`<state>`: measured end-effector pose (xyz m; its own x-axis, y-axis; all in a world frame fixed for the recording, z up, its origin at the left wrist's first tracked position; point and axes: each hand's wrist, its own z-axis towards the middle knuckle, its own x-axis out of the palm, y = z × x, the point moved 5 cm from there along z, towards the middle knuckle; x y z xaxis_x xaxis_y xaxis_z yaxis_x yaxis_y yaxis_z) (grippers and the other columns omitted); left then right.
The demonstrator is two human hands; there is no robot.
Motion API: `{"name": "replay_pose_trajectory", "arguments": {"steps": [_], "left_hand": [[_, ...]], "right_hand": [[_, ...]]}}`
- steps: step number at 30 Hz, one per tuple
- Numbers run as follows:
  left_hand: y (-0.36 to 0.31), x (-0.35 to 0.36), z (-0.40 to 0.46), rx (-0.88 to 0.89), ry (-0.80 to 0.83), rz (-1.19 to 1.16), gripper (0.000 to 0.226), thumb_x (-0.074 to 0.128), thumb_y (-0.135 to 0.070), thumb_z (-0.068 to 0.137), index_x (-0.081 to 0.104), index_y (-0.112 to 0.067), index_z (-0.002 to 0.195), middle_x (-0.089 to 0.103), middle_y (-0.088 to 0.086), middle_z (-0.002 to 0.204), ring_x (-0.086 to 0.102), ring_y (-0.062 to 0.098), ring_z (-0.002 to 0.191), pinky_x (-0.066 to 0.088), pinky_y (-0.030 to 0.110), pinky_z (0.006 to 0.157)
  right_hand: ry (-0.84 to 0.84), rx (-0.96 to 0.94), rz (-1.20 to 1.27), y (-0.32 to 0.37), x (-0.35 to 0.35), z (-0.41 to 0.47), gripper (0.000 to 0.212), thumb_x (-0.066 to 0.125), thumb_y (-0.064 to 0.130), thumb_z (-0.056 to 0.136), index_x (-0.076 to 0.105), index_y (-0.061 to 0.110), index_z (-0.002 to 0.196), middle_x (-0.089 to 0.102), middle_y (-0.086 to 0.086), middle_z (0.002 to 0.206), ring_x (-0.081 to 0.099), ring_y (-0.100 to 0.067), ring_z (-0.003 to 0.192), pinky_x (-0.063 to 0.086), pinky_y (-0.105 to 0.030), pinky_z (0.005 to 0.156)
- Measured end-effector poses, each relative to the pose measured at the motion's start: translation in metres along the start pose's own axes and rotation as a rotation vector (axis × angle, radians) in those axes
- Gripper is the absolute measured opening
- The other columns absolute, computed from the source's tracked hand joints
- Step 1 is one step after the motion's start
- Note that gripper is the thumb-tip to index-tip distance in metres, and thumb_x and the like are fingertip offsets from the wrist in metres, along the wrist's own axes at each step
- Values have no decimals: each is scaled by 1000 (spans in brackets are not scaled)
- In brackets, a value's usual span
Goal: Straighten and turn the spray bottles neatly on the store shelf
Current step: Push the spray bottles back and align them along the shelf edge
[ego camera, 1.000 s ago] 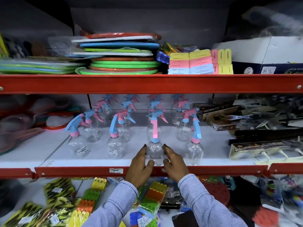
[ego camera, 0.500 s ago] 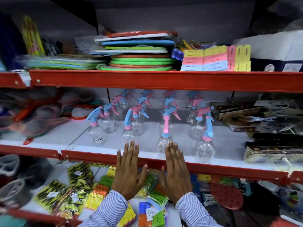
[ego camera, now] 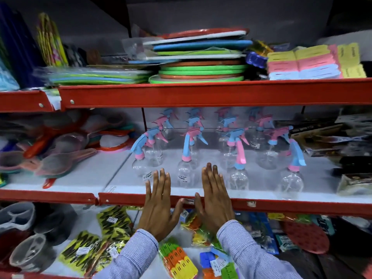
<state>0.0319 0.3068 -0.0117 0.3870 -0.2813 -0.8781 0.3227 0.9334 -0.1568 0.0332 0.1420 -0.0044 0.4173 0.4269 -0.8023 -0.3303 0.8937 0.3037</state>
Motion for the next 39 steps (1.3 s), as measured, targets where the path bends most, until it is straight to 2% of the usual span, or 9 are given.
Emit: {"name": "replay_pose_trajectory", "arguments": {"steps": [6, 10, 17, 23, 28, 33, 35, 37, 39], "left_hand": [[-9, 7, 20, 0, 56, -332, 78, 34, -53, 93, -4, -15, 149, -4, 5, 161, -1, 14, 148, 10, 35, 122], [13, 10, 52, -8, 211, -562, 85, 40, -53, 85, 2, -12, 149, 8, 5, 160, 18, 18, 146, 17, 23, 113], [-2, -10, 59, -47, 186, -766, 58, 54, -7, 86, 34, -13, 140, 41, -14, 123, 45, 7, 117, 27, 5, 88], [3, -3, 47, -55, 192, -761, 62, 49, -32, 81, 34, -21, 140, 50, -11, 138, 50, 8, 122, 40, 28, 105], [-2, -9, 36, -26, 172, -765, 63, 49, -29, 80, 34, -21, 140, 43, -17, 130, 46, 5, 121, 32, 19, 102], [-8, -15, 30, -21, 147, -727, 58, 54, -14, 88, 32, -18, 141, 40, -17, 128, 42, 3, 118, 23, -12, 81], [-8, -16, 25, -1, 153, -689, 63, 54, -19, 88, 26, -16, 144, 38, -13, 137, 40, 7, 128, 24, -4, 96], [-3, -12, 20, 6, 175, -632, 72, 50, -33, 88, 15, -15, 148, 28, -3, 153, 29, 15, 141, 26, 23, 115], [5, -9, 13, 1, 153, -520, 78, 40, -46, 86, 6, -17, 149, 14, 2, 159, 15, 19, 147, 17, 35, 120]], "right_hand": [[110, 222, 265, -23, 10, 22, 67, 39, 29, 94, 4, 18, 149, 19, -8, 158, 22, -21, 145, 32, -37, 114], [128, 374, 393, -10, 13, 47, 62, 44, 14, 93, 15, 14, 148, 41, -14, 148, 47, -27, 129, 38, -30, 104], [177, 341, 485, -9, 21, 54, 58, 43, 2, 90, 29, 12, 145, 46, -5, 144, 46, -17, 130, 29, -13, 101], [158, 338, 517, -8, 19, 44, 54, 43, 3, 91, 31, 12, 144, 44, -8, 146, 45, -19, 132, 33, -23, 108], [143, 330, 506, -8, 16, 33, 55, 44, 4, 91, 32, 15, 143, 46, -8, 145, 46, -18, 131, 36, -29, 111], [160, 325, 500, -5, 14, 24, 57, 45, 7, 90, 29, 15, 145, 43, -8, 147, 44, -18, 133, 36, -33, 112], [158, 310, 471, -3, 12, 21, 60, 46, 10, 91, 25, 16, 146, 38, -7, 150, 40, -19, 136, 33, -31, 113], [118, 273, 415, 1, 9, 16, 64, 48, 12, 90, 19, 16, 148, 30, -4, 154, 33, -20, 140, 26, -25, 113], [49, 208, 348, 7, 4, 8, 69, 47, 15, 90, 10, 20, 149, 19, 0, 158, 23, -17, 144, 21, -23, 115]]}}
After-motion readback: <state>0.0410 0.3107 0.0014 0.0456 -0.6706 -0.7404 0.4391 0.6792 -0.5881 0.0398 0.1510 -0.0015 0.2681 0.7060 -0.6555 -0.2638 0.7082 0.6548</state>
